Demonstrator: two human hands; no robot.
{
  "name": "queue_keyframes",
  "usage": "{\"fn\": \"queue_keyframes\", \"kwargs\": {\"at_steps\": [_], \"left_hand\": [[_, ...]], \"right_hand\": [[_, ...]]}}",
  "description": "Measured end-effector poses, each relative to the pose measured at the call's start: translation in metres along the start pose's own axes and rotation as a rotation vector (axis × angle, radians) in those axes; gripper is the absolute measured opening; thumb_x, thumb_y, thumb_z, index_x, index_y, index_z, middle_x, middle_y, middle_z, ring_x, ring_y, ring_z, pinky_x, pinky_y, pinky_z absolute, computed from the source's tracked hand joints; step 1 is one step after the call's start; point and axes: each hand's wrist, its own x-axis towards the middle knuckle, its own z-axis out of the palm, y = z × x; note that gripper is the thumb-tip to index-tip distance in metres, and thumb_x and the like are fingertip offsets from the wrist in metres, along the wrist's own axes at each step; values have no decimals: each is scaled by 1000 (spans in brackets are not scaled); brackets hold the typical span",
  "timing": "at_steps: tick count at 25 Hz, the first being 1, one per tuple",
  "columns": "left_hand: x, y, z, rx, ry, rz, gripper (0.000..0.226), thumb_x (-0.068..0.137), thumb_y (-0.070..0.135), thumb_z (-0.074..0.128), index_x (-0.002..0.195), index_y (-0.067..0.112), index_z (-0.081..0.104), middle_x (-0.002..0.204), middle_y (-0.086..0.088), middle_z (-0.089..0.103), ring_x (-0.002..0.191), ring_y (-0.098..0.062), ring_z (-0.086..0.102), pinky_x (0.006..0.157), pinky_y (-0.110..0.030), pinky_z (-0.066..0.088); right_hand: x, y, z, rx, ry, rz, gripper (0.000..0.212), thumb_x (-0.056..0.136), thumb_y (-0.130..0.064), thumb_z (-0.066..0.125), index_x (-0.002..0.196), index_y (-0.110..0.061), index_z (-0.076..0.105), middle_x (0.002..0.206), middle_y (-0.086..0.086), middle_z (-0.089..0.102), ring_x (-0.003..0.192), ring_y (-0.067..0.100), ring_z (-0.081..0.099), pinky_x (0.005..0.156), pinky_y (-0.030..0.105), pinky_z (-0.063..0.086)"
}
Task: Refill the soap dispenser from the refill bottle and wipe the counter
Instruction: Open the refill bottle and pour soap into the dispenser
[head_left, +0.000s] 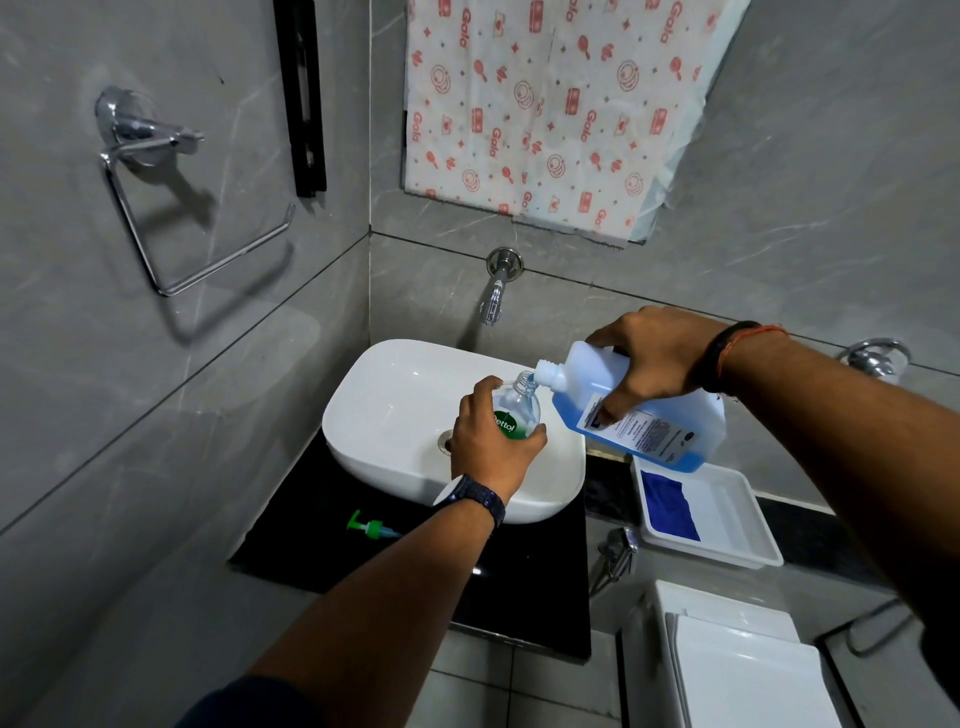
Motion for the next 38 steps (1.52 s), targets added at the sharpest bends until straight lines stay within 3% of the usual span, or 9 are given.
{"fn": "queue_keyframes", "kwargs": {"at_steps": [14,21,38], "left_hand": [[-1,-2,2,-2,8,-3,73,58,32,83,121,26,45,115,-2,57,101,-24,57,82,-35,50],[1,-1,3,-2,9,-5,73,58,32,82,121,27,45,115,-2,57,101,-24,58,81,-34,49],[5,-3,-3,-8,18,3,74,60,33,83,123,26,44,118,-1,57,105,-24,56,86,-37,51]], "right_hand": [[1,1,1,-12,-3,-4,86,53,-69,74,124,-26,55,89,-8,59,78,19,57,66,28,47],[0,2,0,16,-12,2,80,50,-69,76,117,-27,59,81,-9,58,75,21,58,69,38,57],[4,1,4,72,-10,4,82,50,-69,74,120,-29,57,92,-6,64,81,20,62,70,32,54]]}}
